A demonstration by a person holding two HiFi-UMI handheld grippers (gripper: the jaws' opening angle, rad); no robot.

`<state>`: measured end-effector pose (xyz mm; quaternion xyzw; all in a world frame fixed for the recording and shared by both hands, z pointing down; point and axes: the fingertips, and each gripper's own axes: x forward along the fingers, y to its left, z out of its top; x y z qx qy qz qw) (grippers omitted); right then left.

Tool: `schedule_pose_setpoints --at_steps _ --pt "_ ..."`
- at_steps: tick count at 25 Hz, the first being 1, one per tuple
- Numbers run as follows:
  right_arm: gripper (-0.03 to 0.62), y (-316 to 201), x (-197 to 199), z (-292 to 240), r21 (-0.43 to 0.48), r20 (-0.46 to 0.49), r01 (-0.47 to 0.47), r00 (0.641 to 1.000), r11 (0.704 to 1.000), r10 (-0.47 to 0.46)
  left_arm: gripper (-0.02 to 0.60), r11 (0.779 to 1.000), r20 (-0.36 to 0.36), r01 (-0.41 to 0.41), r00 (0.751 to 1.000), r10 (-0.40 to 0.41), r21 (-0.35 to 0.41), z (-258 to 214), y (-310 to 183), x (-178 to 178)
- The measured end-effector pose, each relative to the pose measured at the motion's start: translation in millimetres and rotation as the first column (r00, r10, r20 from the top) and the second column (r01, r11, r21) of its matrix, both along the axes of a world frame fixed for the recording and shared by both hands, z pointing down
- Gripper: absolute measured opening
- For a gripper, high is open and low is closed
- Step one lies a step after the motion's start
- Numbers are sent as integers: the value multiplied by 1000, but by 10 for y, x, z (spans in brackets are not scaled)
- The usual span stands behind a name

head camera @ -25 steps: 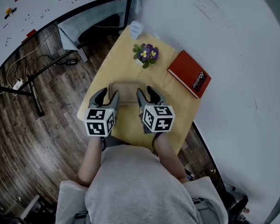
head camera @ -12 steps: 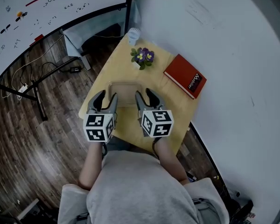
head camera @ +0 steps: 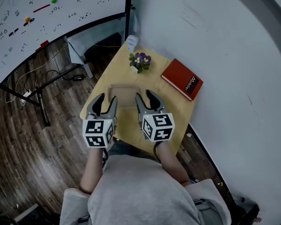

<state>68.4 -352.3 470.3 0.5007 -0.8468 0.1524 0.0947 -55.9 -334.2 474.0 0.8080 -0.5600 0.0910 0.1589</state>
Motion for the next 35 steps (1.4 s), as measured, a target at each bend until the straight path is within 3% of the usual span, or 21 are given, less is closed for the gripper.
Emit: schedule_pose_setpoints --at_steps 13,35 --pt "164 252 170 -595 150 18 12 1000 989 -14 184 988 -13 16 1000 -14 152 -599 264 164" --pt "166 686 354 -1280 318 52 9 998 948 -27 184 933 -5 26 1000 -26 359 -1386 718 341"
